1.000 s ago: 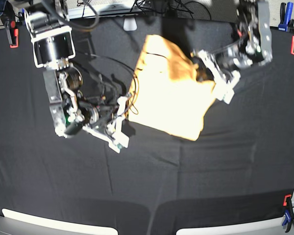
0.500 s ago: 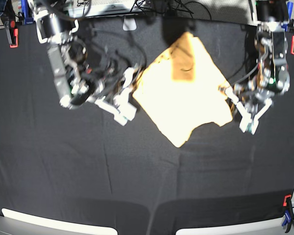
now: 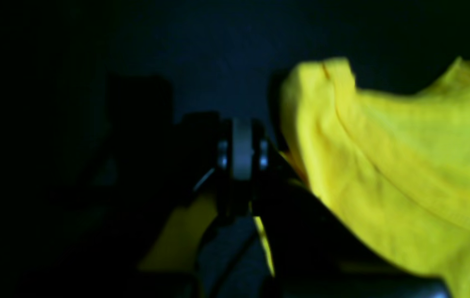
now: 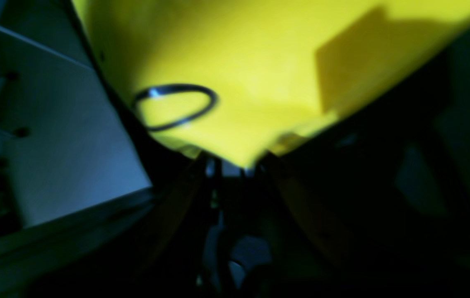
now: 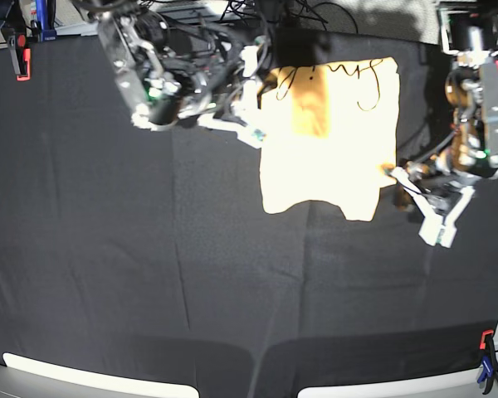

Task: Layout the t-shirt on the table in an organized manner, then fold the t-shirt properly

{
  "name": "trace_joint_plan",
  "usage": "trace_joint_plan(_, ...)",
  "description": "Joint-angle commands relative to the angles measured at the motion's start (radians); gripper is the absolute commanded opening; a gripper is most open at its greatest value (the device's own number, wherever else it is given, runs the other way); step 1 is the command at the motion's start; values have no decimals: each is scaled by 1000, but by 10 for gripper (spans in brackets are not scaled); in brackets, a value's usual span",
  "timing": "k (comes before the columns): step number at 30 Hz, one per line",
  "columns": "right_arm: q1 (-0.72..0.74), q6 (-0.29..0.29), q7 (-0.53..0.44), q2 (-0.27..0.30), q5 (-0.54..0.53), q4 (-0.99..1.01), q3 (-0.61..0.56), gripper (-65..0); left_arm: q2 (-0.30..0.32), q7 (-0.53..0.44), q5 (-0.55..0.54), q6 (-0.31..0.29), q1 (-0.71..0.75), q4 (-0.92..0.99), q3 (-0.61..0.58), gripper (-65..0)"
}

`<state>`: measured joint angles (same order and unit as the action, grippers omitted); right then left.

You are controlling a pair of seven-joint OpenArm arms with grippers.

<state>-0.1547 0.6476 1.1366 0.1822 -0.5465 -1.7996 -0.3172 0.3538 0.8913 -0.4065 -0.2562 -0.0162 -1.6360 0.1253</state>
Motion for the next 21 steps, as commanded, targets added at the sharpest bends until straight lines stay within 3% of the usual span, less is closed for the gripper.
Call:
trace_joint_plan(1,-2,-5,-14,1,-1,-45,40,-650,22,-25,-7,15,6,-58,5,-650)
trace_joint_plan(5,-80,-12,-14,0,16,-156,229,-650,47,-32,-3,58,136,-212,5,-650)
trace_joint_plan(8,-162,-12,-14,0,15,-227,372,-650,48,-96,-6,71,264,-304,6,-650)
trace_joint_plan(11,-268,-12,-14,-6,-5,-279,511,-650,48,-178,-7,70,413,-397,6,-650)
trace_joint_plan(17,-529,17,-22,-6,-162,-351,734,-650,48,-159,-6,48,662,-551,6,-650)
trace_joint_plan(21,-688,19,-14,-8,-158,-360,814,-650,48,-148,-6,12,803,-570,6,-650)
